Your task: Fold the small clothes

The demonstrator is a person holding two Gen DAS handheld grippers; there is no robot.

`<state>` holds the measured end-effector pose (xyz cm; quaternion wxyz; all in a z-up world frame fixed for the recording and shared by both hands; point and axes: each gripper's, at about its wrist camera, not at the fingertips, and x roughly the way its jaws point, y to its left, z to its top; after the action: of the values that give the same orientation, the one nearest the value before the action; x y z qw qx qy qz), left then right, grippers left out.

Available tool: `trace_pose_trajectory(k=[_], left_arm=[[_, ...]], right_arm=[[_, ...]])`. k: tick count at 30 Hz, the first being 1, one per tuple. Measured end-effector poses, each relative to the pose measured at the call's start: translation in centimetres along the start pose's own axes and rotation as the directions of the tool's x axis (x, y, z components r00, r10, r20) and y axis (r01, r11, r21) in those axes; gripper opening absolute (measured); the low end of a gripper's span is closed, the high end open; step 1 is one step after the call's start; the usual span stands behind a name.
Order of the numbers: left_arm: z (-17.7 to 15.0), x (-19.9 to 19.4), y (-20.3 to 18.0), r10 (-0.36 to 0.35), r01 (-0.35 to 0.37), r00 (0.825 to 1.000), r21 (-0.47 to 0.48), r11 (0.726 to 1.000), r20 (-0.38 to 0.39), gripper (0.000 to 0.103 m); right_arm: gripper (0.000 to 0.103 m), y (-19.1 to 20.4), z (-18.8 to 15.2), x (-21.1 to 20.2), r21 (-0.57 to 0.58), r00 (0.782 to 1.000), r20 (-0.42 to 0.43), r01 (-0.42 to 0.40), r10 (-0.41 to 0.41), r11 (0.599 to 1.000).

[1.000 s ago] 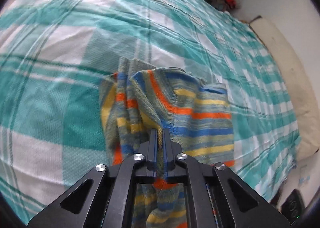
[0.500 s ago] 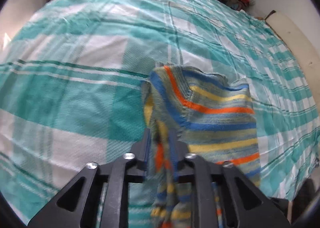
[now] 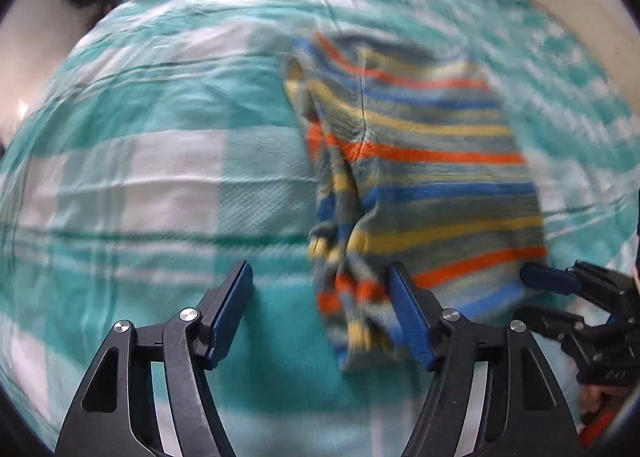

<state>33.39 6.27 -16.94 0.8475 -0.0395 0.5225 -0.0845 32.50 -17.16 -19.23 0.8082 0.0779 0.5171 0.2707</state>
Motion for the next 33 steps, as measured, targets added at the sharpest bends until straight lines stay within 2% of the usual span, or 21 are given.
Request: trace_pose_trajectory(k=[1, 3, 5, 6, 10, 16, 24, 26, 29, 33], left_arm=[[-0.3, -1.4, 0.1, -0.005, 0.005, 1.000, -0.004, 1.000, 0.029, 0.081], [-1.0, -3.4, 0.2, 0.006, -0.006, 0.997, -0.005, 1.000, 0.072, 0.089], [-1.7, -5.1, -0.1, 0.029, -0.030, 0.994, 0.007, 1.000, 0.105, 0.092], [-2.0, -5.4, -0.3, 0.046, -0.047, 0.993, 0.011, 0.999, 0.108, 0.094], [-2.9, -5.7, -1.3, 0.112, -0.114, 0.989, 0.020, 0.993, 0.096, 0.095], [-3.5, -6.6, -2.0, 0.135, -0.139, 0.987, 0.039, 0.990, 0.091, 0.095], [-3.9, -7.6, -2.5, 0.148, -0.153, 0.984, 0.047, 0.987, 0.096, 0.095], [-3.9, -7.6, -2.3, 0.128, -0.132, 0.987, 0.036, 0.991, 0.096, 0.095], [-2.8, -7.5, -0.2, -0.020, 0.027, 0.993, -0.060, 0.998, 0.119, 0.096], [0.4, -5.4, 2.6, -0.149, 0.178, 0.975, -0.185, 0.966, 0.163, 0.097]], right_arm=[[0.051, 0.7, -0.1, -1.5, -0.008, 0.999, 0.033, -0.004, 0.005, 1.000], [0.060, 1.6, -0.9, -4.2, -0.021, 0.995, 0.094, -0.008, 0.010, 1.000], [0.084, 2.3, -2.3, -6.4, -0.032, 0.989, 0.147, 0.039, -0.034, 0.999], [0.087, 2.4, -3.6, -7.5, -0.023, 0.982, 0.172, 0.087, -0.081, 0.996], [0.088, 1.6, -7.0, -8.8, 0.044, 0.975, 0.153, 0.158, -0.163, 0.987], [0.088, 1.3, -9.9, -9.5, 0.051, 0.964, 0.119, 0.234, -0.238, 0.971], [0.088, 1.7, -9.8, -9.7, 0.065, 0.959, 0.113, 0.252, -0.258, 0.965], [0.088, 1.8, -9.8, -9.5, 0.062, 0.961, 0.109, 0.250, -0.256, 0.966], [0.088, 1.5, -9.2, -9.1, 0.071, 0.969, 0.103, 0.217, -0.223, 0.974], [0.088, -1.2, -5.4, -8.8, 0.143, 0.980, 0.157, 0.102, -0.124, 0.984]])
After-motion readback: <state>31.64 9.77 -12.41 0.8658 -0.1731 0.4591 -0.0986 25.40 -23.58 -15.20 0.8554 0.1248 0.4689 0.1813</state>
